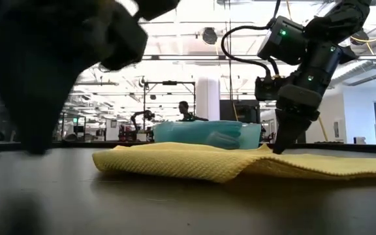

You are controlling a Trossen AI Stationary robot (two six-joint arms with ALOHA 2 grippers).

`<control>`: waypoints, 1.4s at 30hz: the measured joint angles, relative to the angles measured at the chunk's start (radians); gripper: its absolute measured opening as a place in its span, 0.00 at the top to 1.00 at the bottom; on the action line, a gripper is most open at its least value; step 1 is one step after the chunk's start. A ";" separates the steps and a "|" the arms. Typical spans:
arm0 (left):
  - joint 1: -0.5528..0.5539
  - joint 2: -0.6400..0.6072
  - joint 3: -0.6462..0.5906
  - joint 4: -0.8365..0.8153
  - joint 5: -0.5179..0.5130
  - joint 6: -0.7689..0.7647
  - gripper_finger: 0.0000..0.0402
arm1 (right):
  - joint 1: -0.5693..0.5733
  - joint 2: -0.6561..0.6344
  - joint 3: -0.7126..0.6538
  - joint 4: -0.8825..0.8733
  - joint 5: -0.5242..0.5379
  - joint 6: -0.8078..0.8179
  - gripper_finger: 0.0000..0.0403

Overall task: Fold microfiber towels
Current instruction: Fold the yellow microfiber towel

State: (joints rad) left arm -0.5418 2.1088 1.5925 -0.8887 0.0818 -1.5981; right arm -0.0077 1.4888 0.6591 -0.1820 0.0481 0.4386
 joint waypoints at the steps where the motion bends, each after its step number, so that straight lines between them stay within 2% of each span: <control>1: 0.002 -0.010 0.000 0.001 -0.046 -0.008 0.98 | 0.000 0.001 -0.001 0.018 0.000 0.009 1.00; 6: 0.029 -0.052 0.000 -0.020 -0.238 0.006 0.99 | 0.008 0.002 0.000 0.175 0.000 0.022 1.00; 13: 0.084 -0.101 0.000 -0.106 -0.350 0.075 0.97 | 0.009 0.001 0.000 0.170 0.007 0.030 1.00; 18: 0.127 -0.103 0.000 -0.154 -0.369 0.106 0.99 | 0.022 0.001 -0.001 0.051 0.030 0.032 1.00; 25: 0.173 -0.102 0.000 -0.165 -0.392 0.148 0.96 | 0.072 -0.004 -0.053 -0.127 0.029 0.079 1.00; 31: 0.201 -0.102 0.000 -0.165 -0.393 0.206 0.99 | 0.126 -0.005 -0.075 -0.199 -0.046 0.102 1.00; 35: 0.224 -0.102 0.000 -0.166 -0.398 0.240 0.97 | 0.158 -0.017 -0.076 -0.242 -0.136 0.073 1.00; 38: 0.247 -0.102 0.000 -0.165 -0.398 0.274 0.96 | 0.176 -0.046 -0.080 -0.285 -0.211 0.071 1.00; 42: 0.283 -0.102 0.000 -0.163 -0.398 0.338 0.97 | 0.194 -0.103 -0.081 -0.356 -0.257 0.073 1.00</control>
State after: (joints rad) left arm -0.2590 2.0071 1.5929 -1.0519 -0.3164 -1.2603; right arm 0.1859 1.3858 0.5785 -0.5379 -0.2087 0.5114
